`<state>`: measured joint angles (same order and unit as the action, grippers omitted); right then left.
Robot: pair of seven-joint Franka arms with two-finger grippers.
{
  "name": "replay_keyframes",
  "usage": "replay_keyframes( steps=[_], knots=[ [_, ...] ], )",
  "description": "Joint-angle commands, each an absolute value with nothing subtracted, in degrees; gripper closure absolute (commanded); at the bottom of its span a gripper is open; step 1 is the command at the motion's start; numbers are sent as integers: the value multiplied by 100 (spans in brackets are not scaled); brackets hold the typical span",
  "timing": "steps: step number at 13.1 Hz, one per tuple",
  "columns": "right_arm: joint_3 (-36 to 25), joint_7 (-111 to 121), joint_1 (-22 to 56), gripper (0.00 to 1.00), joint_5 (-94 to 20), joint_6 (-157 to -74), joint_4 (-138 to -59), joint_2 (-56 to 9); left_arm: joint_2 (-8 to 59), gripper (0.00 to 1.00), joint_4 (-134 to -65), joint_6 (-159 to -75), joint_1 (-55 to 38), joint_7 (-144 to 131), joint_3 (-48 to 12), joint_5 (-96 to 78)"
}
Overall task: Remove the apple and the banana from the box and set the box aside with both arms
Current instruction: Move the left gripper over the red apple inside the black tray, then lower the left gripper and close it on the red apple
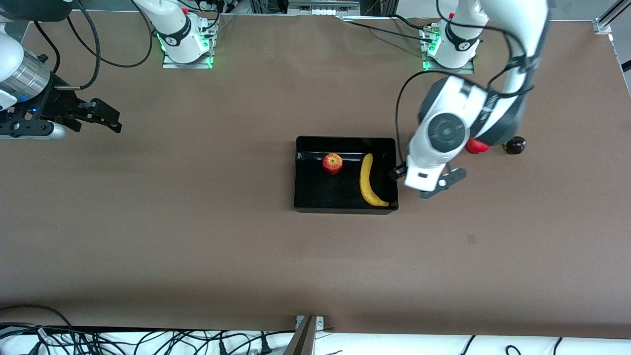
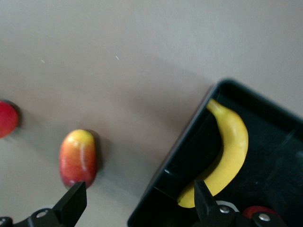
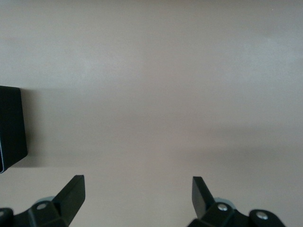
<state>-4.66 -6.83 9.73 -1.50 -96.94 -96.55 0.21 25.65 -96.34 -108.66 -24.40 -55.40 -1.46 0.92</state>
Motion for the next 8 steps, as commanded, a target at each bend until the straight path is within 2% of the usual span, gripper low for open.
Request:
replay_keyframes(
  steps=[1, 6, 8],
  knots=[
    [-413, -642, 905, 0, -158, -9686, -9562, -18, 2881, 0, -9475, -11037, -2593, -5695, -542, 149],
    [-413, -642, 905, 0, -158, -9686, -9562, -18, 3471, 0, -9466, -12171, -2698, -5827, -1308, 167],
    [-413, -642, 897, 0, -158, -9686, -9562, -18, 3559, 0, -9483, -12418, -2698, -5871, -1397, 123]
  ],
)
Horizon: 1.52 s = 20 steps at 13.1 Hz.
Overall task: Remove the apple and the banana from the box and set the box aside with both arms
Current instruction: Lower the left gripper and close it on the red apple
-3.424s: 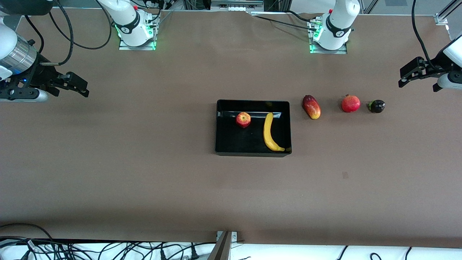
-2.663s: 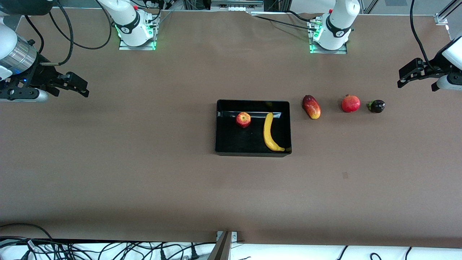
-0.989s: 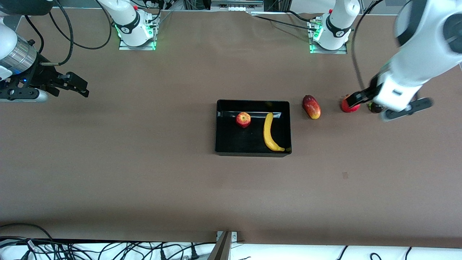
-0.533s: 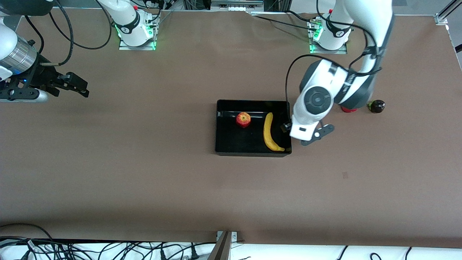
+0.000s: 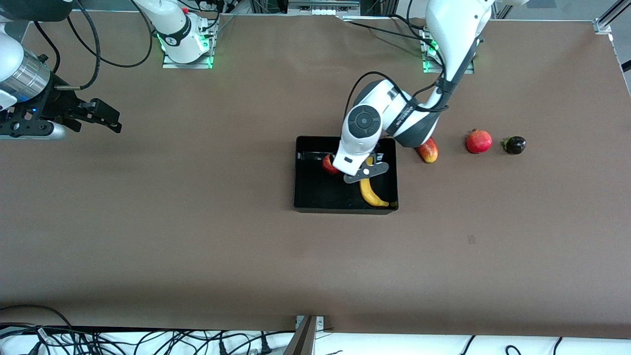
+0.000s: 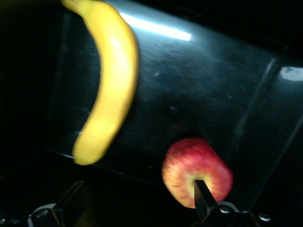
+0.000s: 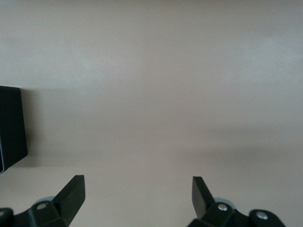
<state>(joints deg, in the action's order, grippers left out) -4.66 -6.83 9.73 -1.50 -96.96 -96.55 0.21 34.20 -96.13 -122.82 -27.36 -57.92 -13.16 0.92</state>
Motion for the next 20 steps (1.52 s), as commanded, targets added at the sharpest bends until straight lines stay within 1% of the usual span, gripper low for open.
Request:
replay_keyframes(
  steps=[1, 4, 10, 11, 12, 13, 14, 15, 18, 19, 20],
  knots=[
    [-413, -642, 896, 0, -150, -9686, -9562, -18, 3603, 0, -9501, -12619, -2724, -5932, -1441, 53],
    [-413, -642, 896, 0, -158, -9686, -9562, -18, 3788, 0, -9518, -13173, -2830, -6265, -1441, -35],
    [-413, -642, 896, 0, -158, -9686, -9562, -18, 4025, 0, -9554, -13772, -2892, -6618, -1433, 62],
    [-413, -642, 896, 0, -158, -9686, -9562, -18, 4060, 6, -9554, -13772, -2900, -6705, -1433, 70],
    [-413, -642, 896, 0, -158, -9686, -9562, -18, 4087, 36, -9554, -13772, -2900, -6845, -1441, 140],
    [-413, -642, 896, 0, -158, -9686, -9562, -18, 4096, 70, -9554, -13772, -2909, -7029, -1441, 280],
    [-413, -642, 896, 0, -158, -9686, -9562, -18, 4096, 95, -9554, -13772, -2909, -7092, -1441, 360],
    [-413, -642, 896, 0, -158, -9686, -9562, -18, 4096, 100, -9554, -13772, -2909, -7084, -1441, 378],
    [-413, -642, 888, 0, -158, -9686, -9562, -18, 4052, 100, -9554, -13641, -2909, -7058, -1450, 369],
    [-413, -642, 888, 0, -158, -9686, -9562, -18, 4017, 100, -9545, -13467, -2892, -7040, -1485, 378],
    [-413, -642, 888, 0, -158, -9686, -9562, -18, 3895, 100, -9519, -13117, -2865, -6997, -1503, 378]
  ],
)
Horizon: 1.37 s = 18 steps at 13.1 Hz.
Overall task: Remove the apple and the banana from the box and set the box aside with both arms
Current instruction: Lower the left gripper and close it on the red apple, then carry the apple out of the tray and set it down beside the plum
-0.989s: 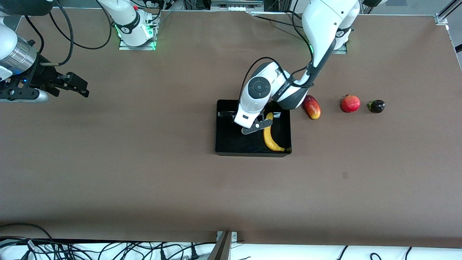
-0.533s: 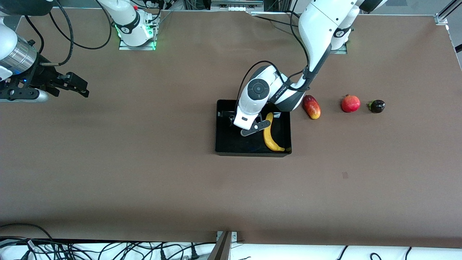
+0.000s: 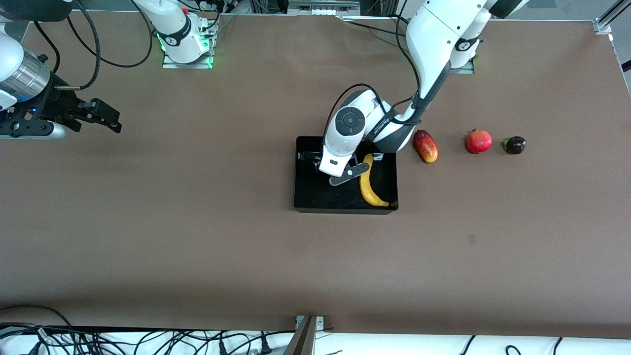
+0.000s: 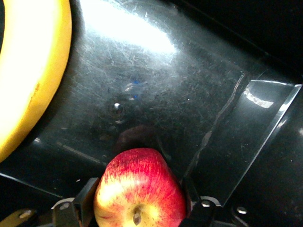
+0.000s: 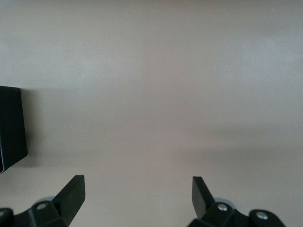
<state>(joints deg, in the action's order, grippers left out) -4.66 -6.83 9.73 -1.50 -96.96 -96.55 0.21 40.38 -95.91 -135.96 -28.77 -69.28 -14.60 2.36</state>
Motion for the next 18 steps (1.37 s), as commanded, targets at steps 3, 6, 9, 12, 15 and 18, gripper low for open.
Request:
replay_keyframes(
  steps=[3, 6, 9, 12, 15, 18],
  knots=[
    [-413, -633, 888, 0, -158, -9686, -9562, -18, 3394, 100, -9475, -12254, -2568, -6384, -1503, 177],
    [-413, -633, 888, 0, -158, -9686, -9562, -18, 3095, 100, -9361, -11561, -2129, -5365, -1398, -201],
    [-413, -633, 888, 0, -158, -9686, -9562, -18, 2734, 100, -9185, -10463, -1725, -3540, -714, -641],
    [-422, -633, 879, 0, -150, -9686, -9562, -18, 2698, 100, -9158, -10361, -1136, -1973, -177, -598],
    [-413, -642, 888, 0, -150, -9686, -9562, -18, 3092, 100, -9237, -11282, -538, -1013, -97, -510],
    [-422, -642, 888, 0, -158, -9686, -9562, -18, 3339, 100, -9229, -11907, -300, -598, -97, -238]
  ],
)
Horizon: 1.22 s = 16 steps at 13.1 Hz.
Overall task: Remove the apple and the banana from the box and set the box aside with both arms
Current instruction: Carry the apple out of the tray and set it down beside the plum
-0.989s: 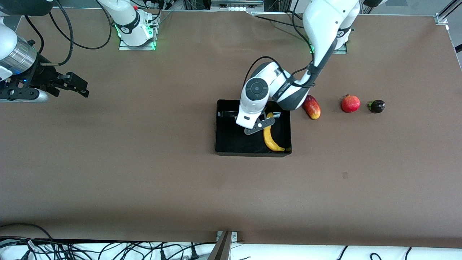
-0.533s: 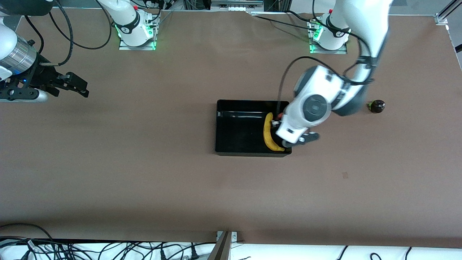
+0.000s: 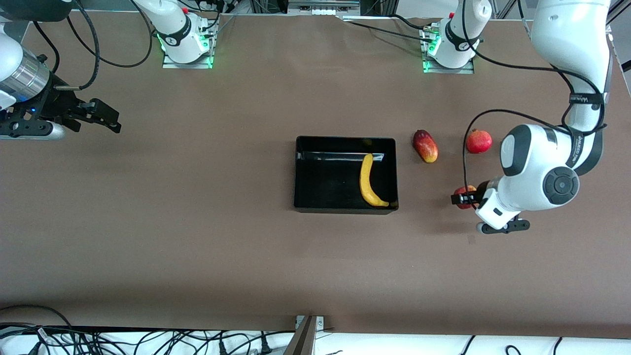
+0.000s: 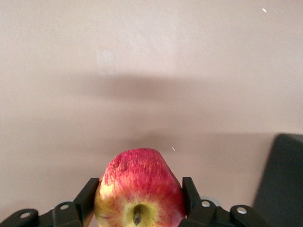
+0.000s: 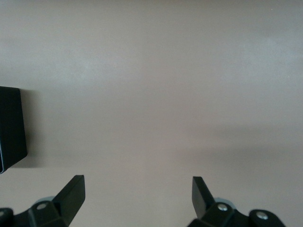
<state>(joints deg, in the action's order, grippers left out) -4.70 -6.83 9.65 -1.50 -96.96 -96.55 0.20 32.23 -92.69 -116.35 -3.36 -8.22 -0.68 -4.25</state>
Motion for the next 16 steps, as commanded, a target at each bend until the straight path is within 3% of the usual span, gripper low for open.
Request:
replay_keyframes(
  steps=[1, 8, 9, 10, 13, 16],
  knots=[
    [-422, -642, 888, 0, -158, -9686, -9562, -18, 3444, 100, -9246, -12153, -290, -598, -97, -168],
    [-413, -642, 914, 0, -141, -9694, -9562, -18, 4288, 100, -9351, -13560, -185, -677, -97, 351],
    [-413, -650, 931, 0, -123, -9720, -9554, -18, 4306, 77, -9343, -13596, -167, -659, -97, 360],
    [-396, -668, 940, 0, -97, -9773, -9536, -26, 4272, 1, -9343, -13536, -158, -668, -88, 360],
    [-404, -686, 932, 0, -149, -9826, -9405, -114, 4114, 0, -9237, -13027, -176, -773, -114, 352],
    [-404, -686, 932, 0, -149, -9826, -9396, -114, 3648, 0, -8730, -11257, -324, -904, -193, 282]
  ],
)
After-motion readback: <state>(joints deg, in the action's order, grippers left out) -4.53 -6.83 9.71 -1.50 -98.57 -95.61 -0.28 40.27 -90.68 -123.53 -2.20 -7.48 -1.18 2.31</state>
